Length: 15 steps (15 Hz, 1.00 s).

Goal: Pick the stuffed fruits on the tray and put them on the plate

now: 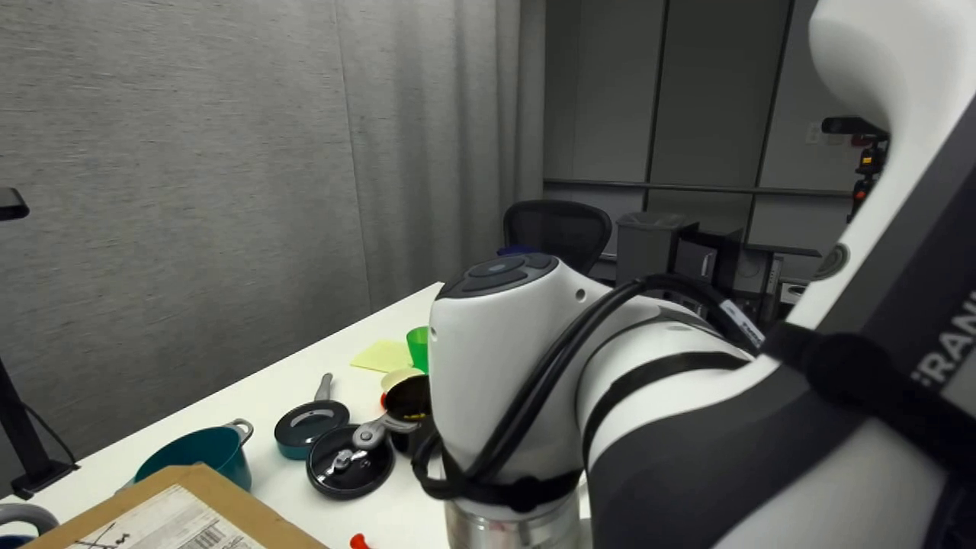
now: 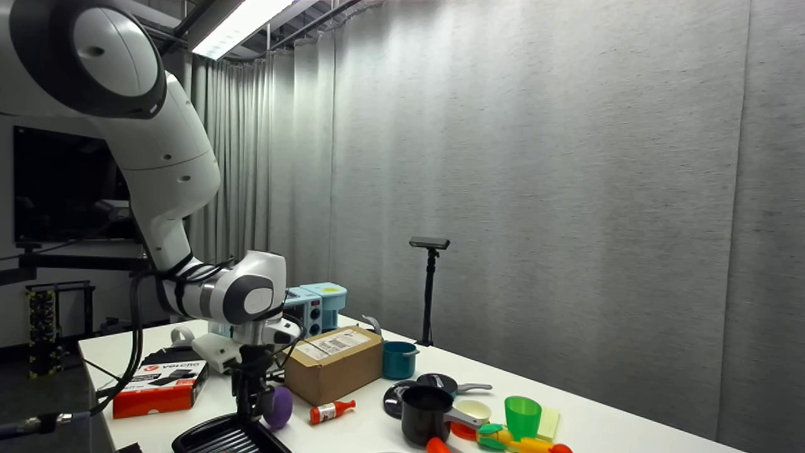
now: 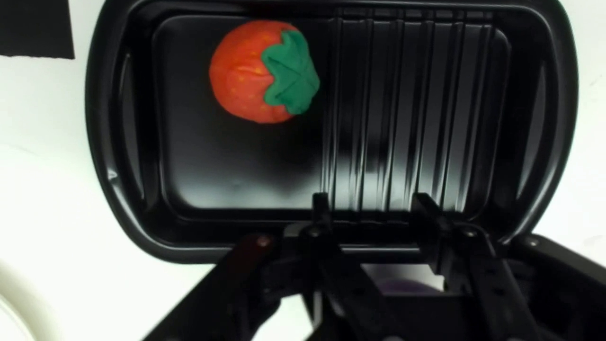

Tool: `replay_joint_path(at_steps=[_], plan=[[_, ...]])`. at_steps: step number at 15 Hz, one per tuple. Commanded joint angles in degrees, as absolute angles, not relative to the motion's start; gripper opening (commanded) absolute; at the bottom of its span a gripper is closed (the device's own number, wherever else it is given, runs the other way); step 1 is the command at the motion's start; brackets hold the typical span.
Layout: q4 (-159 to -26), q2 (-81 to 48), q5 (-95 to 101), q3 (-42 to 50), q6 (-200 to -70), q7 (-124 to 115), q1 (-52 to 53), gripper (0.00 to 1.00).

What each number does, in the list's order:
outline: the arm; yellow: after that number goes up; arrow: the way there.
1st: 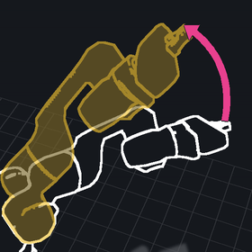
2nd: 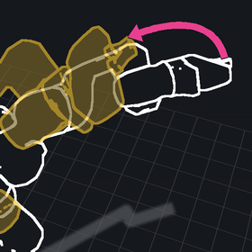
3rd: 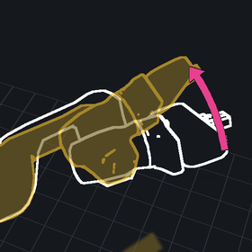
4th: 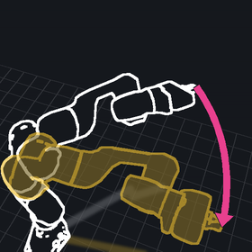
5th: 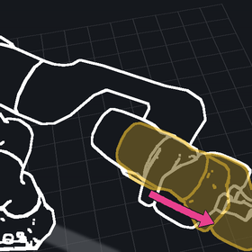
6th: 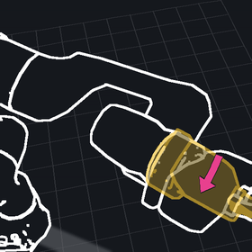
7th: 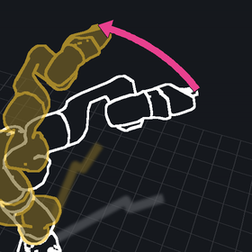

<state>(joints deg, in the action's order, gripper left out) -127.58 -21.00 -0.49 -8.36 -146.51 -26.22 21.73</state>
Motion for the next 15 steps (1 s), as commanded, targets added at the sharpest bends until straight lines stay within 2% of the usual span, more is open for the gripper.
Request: replay_joint_path(at_steps=[1,3,4,9,15], plan=[[-126.59,-22.34,-1.60,-9.73,-148.84,-26.20,21.98,0.80],[-126.20,-22.94,-1.46,-10.04,-150.08,-26.49,22.33,0.95],[-126.01,-23.33,-0.62,-9.72,-151.60,-27.07,22.93,1.00],[-123.99,-25.22,2.94,-5.72,-158.73,-32.52,27.26,1.00],[-119.63,-27.93,13.47,6.60,-162.21,-45.56,37.80,1.00]])
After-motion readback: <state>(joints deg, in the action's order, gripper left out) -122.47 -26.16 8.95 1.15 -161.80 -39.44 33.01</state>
